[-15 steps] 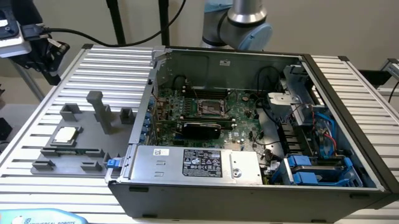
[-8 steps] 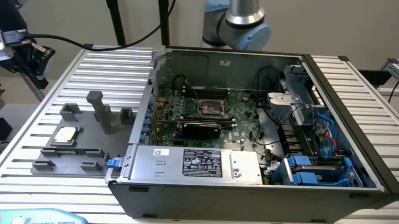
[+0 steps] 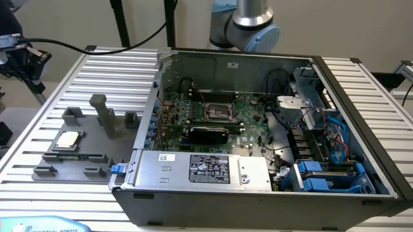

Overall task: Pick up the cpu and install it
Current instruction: 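Reach for the cpu, then pick up the cpu and move it towards the insertion slot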

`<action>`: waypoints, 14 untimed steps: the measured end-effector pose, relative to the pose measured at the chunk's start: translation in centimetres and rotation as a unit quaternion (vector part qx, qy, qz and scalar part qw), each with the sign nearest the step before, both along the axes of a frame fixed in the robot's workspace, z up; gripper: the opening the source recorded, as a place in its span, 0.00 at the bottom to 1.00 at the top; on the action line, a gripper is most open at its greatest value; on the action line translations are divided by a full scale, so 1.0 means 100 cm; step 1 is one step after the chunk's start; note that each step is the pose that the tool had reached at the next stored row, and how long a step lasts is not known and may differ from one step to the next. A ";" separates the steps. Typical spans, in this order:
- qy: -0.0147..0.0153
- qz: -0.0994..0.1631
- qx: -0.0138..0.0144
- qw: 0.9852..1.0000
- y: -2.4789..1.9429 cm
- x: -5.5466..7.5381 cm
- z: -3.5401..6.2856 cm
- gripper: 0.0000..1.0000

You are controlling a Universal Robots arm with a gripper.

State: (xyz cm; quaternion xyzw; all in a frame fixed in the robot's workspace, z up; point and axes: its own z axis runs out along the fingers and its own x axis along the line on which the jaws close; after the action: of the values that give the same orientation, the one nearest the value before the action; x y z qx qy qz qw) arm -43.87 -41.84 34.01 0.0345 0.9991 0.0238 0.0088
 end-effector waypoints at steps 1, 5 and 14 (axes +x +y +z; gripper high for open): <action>0.000 0.000 0.000 1.000 0.0000 0.000 0.0000 0.11; 0.000 0.000 0.000 1.000 0.0000 0.000 0.0000 0.11; 0.000 0.000 0.000 1.000 0.0000 0.000 0.0000 0.24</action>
State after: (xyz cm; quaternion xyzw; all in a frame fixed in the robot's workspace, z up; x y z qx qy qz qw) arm -43.87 -41.84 34.01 0.0345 0.9991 0.0238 0.0088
